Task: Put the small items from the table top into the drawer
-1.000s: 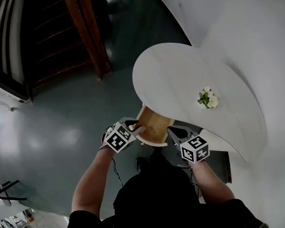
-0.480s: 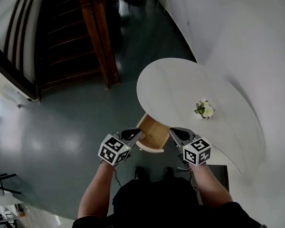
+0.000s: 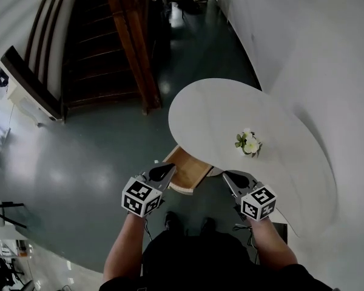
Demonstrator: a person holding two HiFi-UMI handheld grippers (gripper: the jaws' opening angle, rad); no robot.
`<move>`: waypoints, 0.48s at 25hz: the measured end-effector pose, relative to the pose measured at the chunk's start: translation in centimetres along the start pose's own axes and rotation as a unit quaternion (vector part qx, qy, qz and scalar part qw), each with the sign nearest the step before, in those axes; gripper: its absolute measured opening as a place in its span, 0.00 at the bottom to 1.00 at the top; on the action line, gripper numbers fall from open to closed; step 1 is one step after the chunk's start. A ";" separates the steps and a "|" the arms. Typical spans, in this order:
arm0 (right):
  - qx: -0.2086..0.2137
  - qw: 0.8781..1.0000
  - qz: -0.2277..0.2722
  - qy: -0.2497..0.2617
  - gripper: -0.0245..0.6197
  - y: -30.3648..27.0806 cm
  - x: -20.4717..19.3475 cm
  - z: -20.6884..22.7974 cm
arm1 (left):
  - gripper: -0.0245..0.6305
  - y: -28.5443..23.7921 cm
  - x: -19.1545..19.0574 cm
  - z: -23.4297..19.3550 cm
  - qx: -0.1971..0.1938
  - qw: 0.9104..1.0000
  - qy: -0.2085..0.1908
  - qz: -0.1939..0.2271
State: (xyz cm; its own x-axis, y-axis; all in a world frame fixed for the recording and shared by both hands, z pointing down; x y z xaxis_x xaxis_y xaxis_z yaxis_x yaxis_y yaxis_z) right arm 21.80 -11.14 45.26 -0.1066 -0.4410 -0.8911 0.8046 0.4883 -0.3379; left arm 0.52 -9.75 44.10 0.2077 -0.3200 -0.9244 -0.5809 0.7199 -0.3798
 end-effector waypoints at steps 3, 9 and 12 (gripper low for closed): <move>0.025 1.000 0.012 0.013 0.05 2.1 0.9 0.1 | 0.05 0.3 1.0 2.2 0.040 0.999 0.004 0.007; 0.058 0.997 0.037 0.020 0.05 4.2 3.3 -0.1 | 0.05 2.3 3.1 3.9 0.124 0.991 0.042 0.037; 0.058 0.997 0.043 0.012 0.05 4.1 3.7 -0.2 | 0.05 3.3 3.6 4.1 0.140 0.988 0.046 0.048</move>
State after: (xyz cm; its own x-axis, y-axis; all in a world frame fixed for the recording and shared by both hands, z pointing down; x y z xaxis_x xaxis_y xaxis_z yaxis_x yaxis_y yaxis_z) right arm 24.57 -10.56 40.53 -0.0477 -0.3823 -0.9228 0.8733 0.4325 -0.2243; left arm 2.58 -5.95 39.38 0.0825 -0.2871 -0.9543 -0.3519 0.8875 -0.2974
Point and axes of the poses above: the fingertips, and each gripper's own axes: y backward along the fingers, z to its right, x out of its top, the point moved 4 cm from there along y, backward along the fingers, and after that the axes turned 5 degrees about -y, right-handed, at the moved point
